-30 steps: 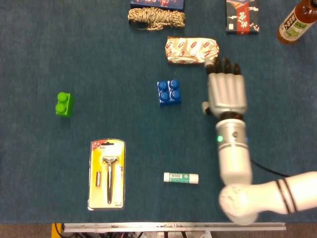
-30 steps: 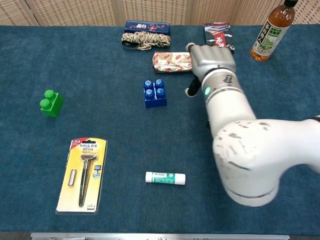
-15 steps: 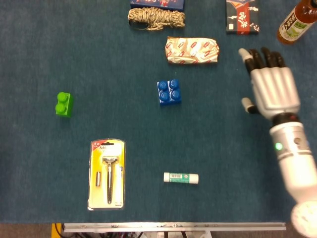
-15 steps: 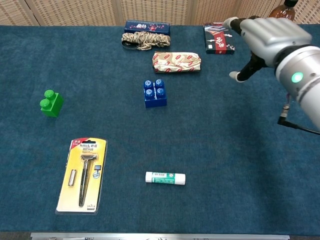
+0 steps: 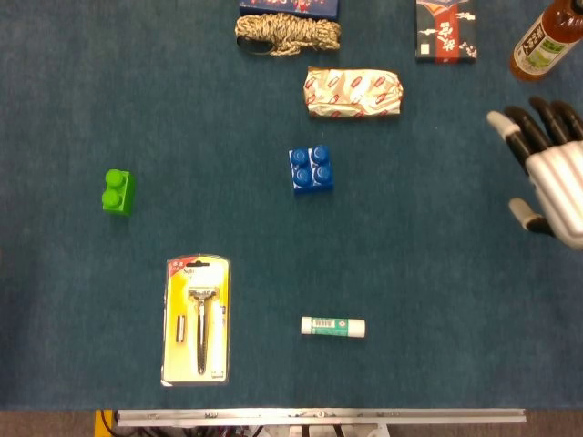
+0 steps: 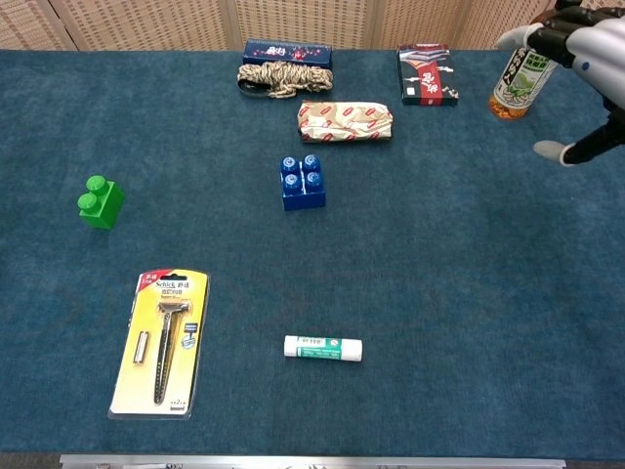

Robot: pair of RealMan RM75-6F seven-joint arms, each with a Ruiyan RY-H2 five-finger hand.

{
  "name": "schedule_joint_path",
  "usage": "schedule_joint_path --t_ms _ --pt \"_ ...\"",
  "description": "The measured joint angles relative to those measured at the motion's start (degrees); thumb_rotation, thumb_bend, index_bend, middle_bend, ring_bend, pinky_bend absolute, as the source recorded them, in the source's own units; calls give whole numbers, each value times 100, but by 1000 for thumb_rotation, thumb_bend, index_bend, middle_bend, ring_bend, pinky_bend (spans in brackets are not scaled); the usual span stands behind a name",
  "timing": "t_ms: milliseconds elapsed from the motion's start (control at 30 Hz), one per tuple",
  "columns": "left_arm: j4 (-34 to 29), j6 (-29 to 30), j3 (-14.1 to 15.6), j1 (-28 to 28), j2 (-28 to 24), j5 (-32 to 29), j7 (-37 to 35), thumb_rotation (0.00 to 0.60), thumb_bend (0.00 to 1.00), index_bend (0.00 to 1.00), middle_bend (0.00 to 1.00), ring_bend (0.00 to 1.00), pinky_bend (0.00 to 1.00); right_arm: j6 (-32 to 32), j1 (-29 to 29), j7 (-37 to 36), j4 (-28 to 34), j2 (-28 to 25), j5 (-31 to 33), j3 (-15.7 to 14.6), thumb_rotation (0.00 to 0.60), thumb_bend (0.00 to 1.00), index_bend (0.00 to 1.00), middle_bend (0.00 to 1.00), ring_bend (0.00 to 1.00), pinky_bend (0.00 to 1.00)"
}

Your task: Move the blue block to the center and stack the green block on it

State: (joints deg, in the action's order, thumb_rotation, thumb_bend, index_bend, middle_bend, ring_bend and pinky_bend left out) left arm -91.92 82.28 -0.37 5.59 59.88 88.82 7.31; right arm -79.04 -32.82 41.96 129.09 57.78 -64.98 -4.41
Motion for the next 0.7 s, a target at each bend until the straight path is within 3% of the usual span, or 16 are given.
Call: schedule_joint_path --t_ms 133,267,433,700 --pt "-181 -112 -52 103 -19 -47 113 600 246 277 327 254 378 196 332 -692 -285 -450 -823 -384 600 228 132 145 0 99" --pt "-364 -295 -85 229 -48 -80 240 600 246 239 287 214 330 150 622 -1041 -684 -623 -1334 -554 600 228 171 155 0 99" --pt "-636 -602 -135 409 -90 -264 514 600 240 214 208 146 267 -364 1140 -1464 -1495 -474 -2048 -595 600 228 202 164 0 99" --pt "-956 -954 -260 660 13 -707 908 600 165 188 115 73 207 -1066 1803 -2169 -2300 -125 -2534 -455 600 228 202 166 0 99"
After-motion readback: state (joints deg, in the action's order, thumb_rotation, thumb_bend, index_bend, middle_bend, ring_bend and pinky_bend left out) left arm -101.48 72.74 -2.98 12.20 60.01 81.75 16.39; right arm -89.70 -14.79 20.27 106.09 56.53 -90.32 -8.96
